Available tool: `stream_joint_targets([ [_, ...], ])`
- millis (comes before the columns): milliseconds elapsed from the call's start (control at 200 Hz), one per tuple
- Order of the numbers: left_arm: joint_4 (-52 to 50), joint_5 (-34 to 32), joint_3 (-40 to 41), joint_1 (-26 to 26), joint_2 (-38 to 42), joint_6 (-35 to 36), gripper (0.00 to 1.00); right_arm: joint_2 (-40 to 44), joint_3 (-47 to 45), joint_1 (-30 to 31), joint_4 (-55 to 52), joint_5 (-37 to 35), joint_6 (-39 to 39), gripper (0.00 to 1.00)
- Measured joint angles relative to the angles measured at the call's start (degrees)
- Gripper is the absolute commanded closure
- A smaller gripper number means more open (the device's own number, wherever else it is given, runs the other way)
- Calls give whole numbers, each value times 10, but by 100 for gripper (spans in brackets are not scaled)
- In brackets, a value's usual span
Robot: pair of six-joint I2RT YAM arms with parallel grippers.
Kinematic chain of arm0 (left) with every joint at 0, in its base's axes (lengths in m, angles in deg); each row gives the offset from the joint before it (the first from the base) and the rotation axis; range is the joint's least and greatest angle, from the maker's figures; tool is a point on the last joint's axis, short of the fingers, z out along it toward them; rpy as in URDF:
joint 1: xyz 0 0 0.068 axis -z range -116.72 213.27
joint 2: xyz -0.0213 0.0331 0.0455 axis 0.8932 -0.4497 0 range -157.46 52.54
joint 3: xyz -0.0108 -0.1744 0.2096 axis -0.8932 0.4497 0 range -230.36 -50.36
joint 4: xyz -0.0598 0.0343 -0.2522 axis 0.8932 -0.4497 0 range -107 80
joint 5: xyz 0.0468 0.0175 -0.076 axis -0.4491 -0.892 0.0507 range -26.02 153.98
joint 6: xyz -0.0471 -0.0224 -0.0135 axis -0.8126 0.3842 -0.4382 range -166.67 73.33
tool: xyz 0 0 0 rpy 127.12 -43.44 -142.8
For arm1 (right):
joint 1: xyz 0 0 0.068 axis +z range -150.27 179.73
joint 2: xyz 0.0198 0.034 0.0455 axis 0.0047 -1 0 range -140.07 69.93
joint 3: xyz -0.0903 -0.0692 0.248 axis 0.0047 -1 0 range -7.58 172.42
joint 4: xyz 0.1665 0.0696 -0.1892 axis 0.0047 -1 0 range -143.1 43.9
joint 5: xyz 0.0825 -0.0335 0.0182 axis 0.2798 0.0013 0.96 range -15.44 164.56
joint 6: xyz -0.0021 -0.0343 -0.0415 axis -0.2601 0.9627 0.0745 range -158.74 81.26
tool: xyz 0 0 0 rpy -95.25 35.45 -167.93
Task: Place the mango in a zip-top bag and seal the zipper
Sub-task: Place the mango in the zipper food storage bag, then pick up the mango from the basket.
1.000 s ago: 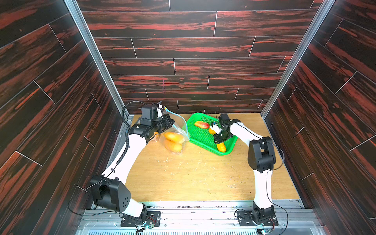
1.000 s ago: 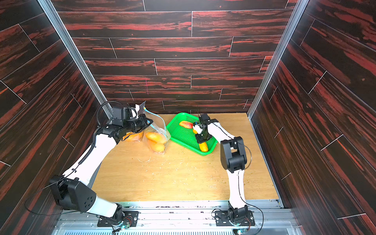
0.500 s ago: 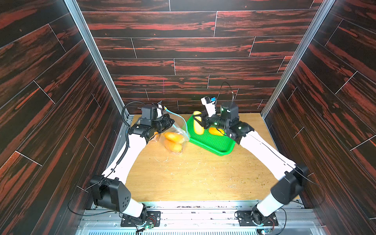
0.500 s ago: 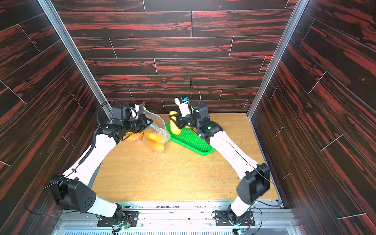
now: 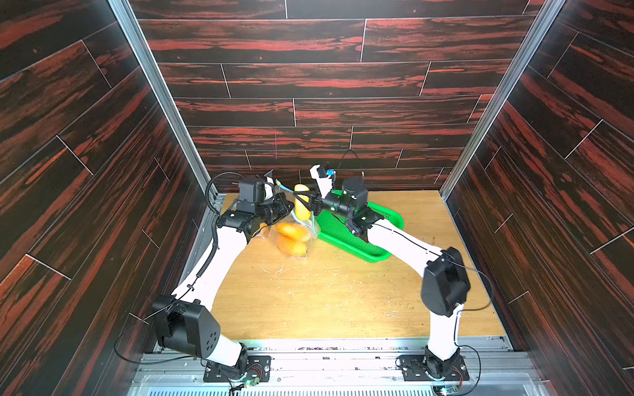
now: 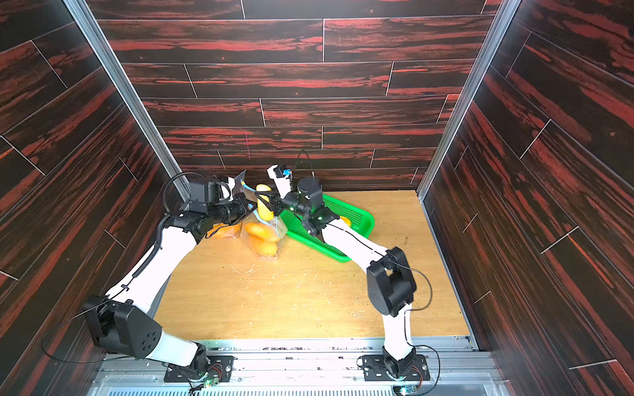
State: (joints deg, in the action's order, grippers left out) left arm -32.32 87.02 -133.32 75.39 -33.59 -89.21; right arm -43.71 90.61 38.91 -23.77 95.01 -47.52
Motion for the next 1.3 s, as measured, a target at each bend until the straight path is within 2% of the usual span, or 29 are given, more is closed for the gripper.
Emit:
stream_joint_targets([
  [30,0,1,0,-1,0,0,99,-1,0,0,-2,1,5,43],
  [135,-1,1,0,-2,3,0,99,4,-8,-3,3,1,21,40],
  [286,-9,3,-19,-2,5,1,99,25,-16,-4,-7,0,37,27],
  [521,-21,4,-47,-2,7,7,99,114,-37,-27,-74,-19,34,25],
  [621,-23,5,-48,-2,7,7,99,165,-57,-65,-118,-44,13,25],
  [721,-21,8,-48,-2,7,7,99,182,-63,-116,-179,-69,-3,24],
  [812,-10,19,-42,-2,8,5,99,163,-61,-159,-254,-107,-6,24],
  [957,29,29,-6,-2,17,-4,98,82,-66,-200,-369,-165,8,21],
  [1112,17,23,-5,-3,14,-5,99,4,-69,-203,-449,-215,56,15],
  [1303,70,51,6,-3,14,-48,99,-66,-31,-202,-489,-284,129,11],
])
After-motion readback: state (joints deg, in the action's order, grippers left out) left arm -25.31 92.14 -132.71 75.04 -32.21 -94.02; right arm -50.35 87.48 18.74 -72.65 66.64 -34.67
